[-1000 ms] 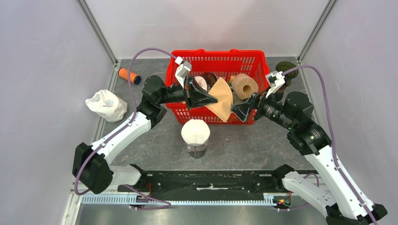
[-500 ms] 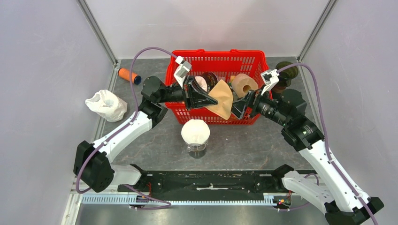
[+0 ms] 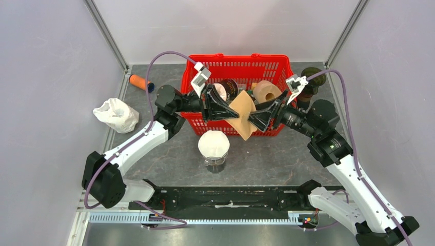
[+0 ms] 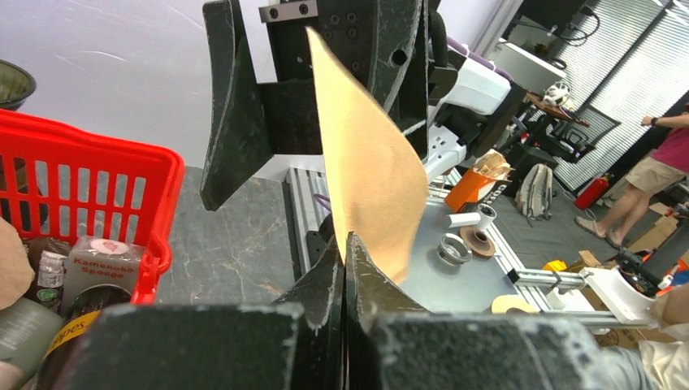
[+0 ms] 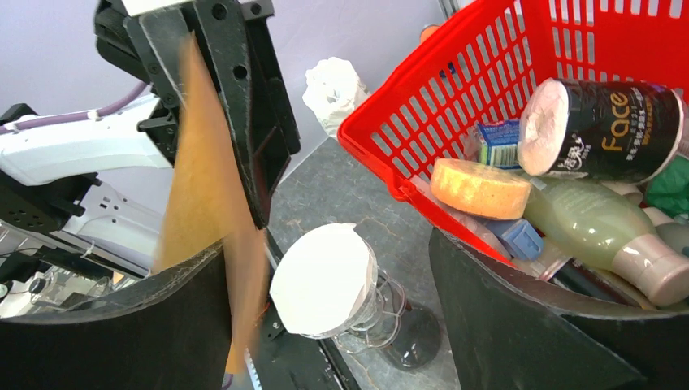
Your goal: Place the coffee filter in the dripper
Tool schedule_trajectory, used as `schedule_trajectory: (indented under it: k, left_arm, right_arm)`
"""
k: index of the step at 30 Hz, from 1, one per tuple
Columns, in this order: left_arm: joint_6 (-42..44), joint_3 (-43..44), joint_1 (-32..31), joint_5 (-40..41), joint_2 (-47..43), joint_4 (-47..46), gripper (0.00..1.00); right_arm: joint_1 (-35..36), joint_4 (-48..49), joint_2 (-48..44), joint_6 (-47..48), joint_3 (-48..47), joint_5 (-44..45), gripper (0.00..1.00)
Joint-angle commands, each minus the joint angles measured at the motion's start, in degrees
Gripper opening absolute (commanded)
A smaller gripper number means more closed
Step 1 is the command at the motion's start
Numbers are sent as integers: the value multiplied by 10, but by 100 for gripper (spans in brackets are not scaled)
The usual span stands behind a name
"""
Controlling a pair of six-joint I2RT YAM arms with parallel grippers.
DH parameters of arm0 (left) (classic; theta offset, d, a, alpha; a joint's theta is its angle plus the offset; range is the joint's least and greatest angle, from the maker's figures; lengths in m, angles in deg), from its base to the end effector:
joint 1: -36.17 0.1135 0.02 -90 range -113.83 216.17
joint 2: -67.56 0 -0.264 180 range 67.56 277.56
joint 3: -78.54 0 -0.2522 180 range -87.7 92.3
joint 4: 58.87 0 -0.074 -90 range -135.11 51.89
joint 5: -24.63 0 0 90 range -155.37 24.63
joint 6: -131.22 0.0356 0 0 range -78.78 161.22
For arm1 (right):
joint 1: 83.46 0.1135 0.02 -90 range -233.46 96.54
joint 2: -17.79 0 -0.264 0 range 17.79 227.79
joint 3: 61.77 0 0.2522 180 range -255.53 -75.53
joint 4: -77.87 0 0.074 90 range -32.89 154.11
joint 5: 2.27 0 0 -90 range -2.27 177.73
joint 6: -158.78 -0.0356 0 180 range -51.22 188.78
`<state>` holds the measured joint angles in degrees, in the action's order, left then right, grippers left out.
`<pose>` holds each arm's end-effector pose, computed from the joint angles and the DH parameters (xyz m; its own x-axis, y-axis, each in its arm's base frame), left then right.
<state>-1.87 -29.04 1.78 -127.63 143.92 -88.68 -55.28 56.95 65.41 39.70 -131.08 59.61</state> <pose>0.2222 -0.1903 0.3922 -0.3656 -0.1351 -0.9209 0.9179 -0.2163 -0.3327 0.1523 0.1006 0.4031 -0.3940 0.2752 -0.8769 -0.7328 0.4818 0.4805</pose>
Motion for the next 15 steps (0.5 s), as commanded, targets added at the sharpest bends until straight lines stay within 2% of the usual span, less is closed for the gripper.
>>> schedule_trajectory:
  k: [1, 9, 13, 15]
  left_arm:
    - [-28, 10, -8, -27, 6, -39, 2]
    - [-39, 10, -15, -44, 7, -65, 2]
    - [-52, 14, -16, -62, 14, -82, 2]
    - [-81, 16, -17, -73, 20, -122, 2]
  right_arm:
    - [1, 55, -9, -14, -1, -29, 86]
    - [1, 67, 12, -29, -11, -72, 62]
    - [1, 108, 24, -39, -11, -146, 60]
    - [1, 121, 32, -45, -11, -182, 59]
